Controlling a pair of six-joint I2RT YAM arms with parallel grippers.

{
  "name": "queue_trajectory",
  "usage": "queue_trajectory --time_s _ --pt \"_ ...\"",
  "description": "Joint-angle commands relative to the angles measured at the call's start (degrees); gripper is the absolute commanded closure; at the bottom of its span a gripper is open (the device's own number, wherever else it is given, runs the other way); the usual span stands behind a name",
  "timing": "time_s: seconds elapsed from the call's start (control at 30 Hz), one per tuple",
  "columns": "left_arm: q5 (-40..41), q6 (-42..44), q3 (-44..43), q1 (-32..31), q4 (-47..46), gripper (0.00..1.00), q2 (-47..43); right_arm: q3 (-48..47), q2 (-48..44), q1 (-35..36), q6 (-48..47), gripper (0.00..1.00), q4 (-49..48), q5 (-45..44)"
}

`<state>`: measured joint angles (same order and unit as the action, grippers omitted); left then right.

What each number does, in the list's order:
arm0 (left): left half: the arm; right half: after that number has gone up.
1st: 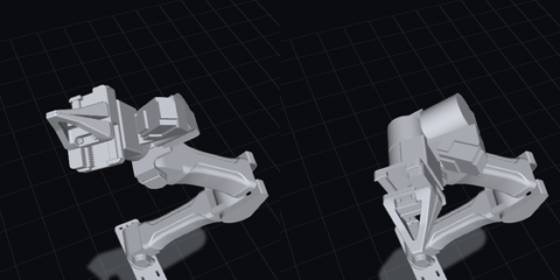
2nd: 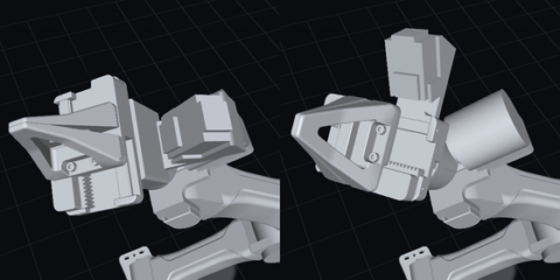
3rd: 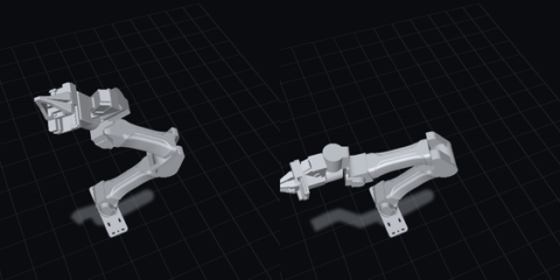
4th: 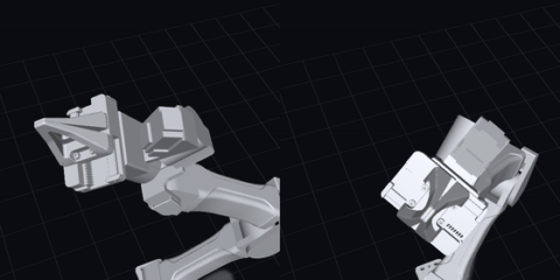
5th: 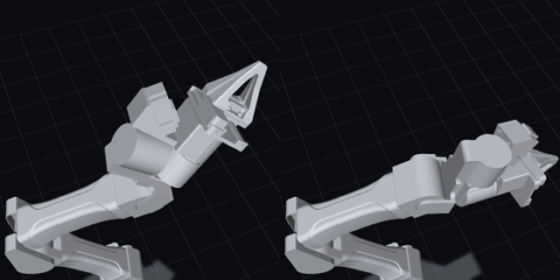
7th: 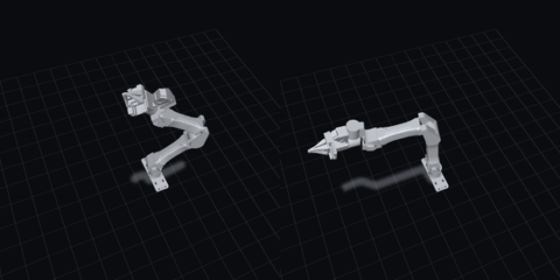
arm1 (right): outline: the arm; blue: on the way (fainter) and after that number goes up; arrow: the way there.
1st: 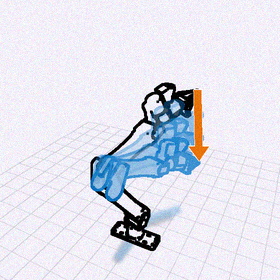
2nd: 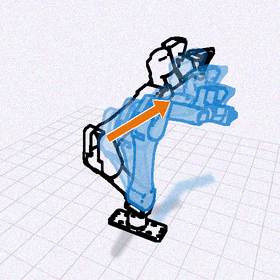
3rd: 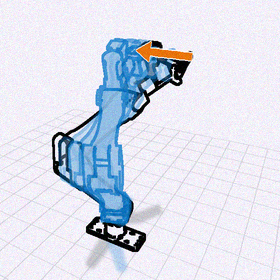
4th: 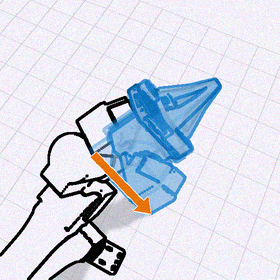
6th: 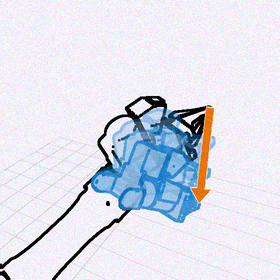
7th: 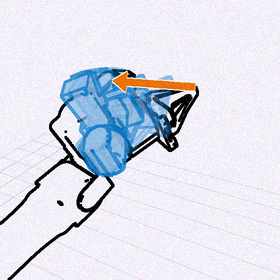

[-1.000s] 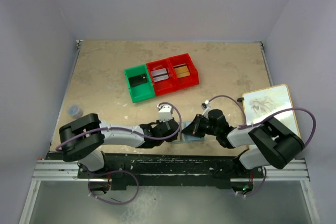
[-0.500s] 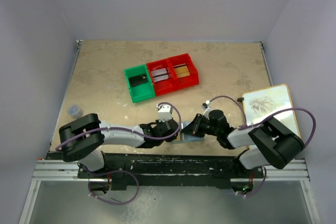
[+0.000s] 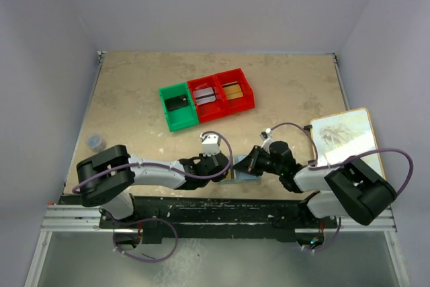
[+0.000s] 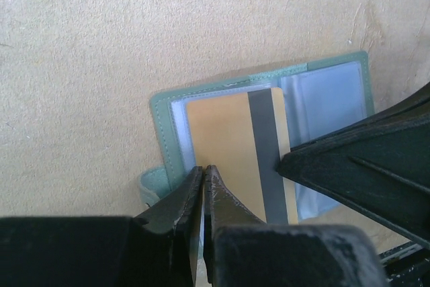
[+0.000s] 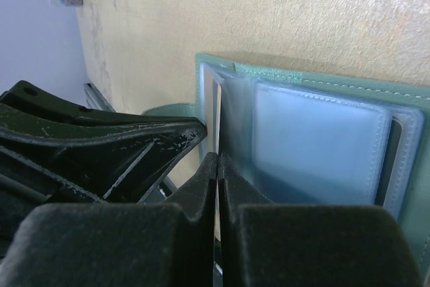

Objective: Take the credit cards out of the card holder

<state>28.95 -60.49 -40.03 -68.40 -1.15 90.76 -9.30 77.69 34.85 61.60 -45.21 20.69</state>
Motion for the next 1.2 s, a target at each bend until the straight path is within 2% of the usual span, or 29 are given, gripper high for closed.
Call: queue_trajectory --time_s 0.0,0.13,0.43,0.93,1.17 --pt "-0.19 0.46 -0.66 -0.15 2.44 1.0 2.1 0.45 -2.49 0.13 0.41 0.99 -0.18 -0.1" --pt "-0.41 0.51 -0.5 -0.15 2.36 1.0 2.34 -0.48 -2.95 0.0 -1.37 0.92 2.14 0.78" --pt "-0.79 0.7 -0.23 -0.15 2.16 1.0 2.14 -1.69 0.65 0.04 -0.58 0.85 -0.95 3.04" --pt "0.15 1.29 -0.74 -0.15 4.13 1.0 1.48 1.65 0.98 -0.79 3.32 0.79 -7.03 2.99" --pt "0.1 1.4 -0.72 -0.15 4.5 1.0 1.52 2.42 0.61 -1.58 3.23 0.81 -7.77 2.76"
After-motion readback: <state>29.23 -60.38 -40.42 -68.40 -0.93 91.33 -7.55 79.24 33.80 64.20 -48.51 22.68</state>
